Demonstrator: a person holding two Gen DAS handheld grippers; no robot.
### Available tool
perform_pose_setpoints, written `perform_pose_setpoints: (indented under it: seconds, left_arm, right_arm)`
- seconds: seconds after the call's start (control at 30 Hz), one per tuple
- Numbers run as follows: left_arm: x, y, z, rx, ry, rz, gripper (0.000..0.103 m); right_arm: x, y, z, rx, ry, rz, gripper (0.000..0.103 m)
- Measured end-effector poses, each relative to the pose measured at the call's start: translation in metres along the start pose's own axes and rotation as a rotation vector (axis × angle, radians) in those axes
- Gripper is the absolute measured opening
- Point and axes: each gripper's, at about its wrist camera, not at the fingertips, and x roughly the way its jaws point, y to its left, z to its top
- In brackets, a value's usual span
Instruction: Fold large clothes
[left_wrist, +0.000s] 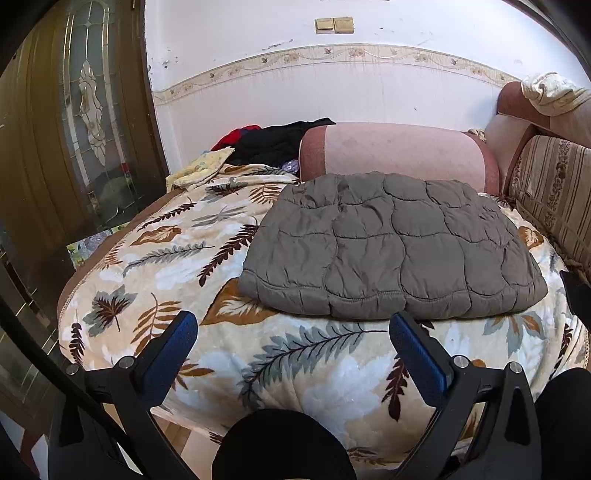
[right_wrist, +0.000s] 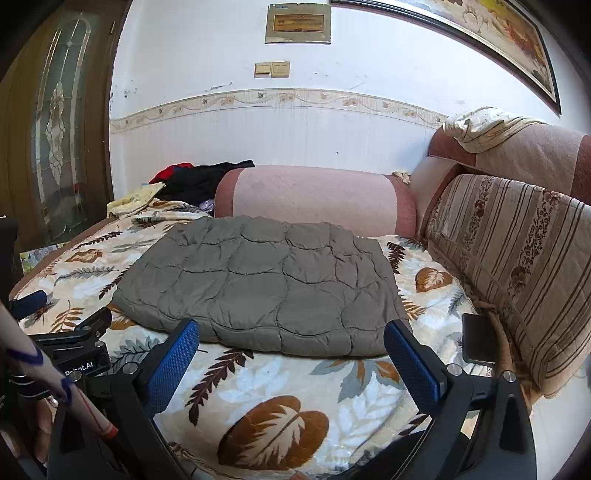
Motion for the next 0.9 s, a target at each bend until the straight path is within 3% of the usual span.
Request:
perform_pose_setpoints:
  seconds: [0.9]
  left_arm:
    - [0.01,-0.001,-0.007,0.011,0.038,0.016,0.103]
  right_arm:
    - [0.013,0.001,-0.007,-0.013,0.044,0.008,0.102]
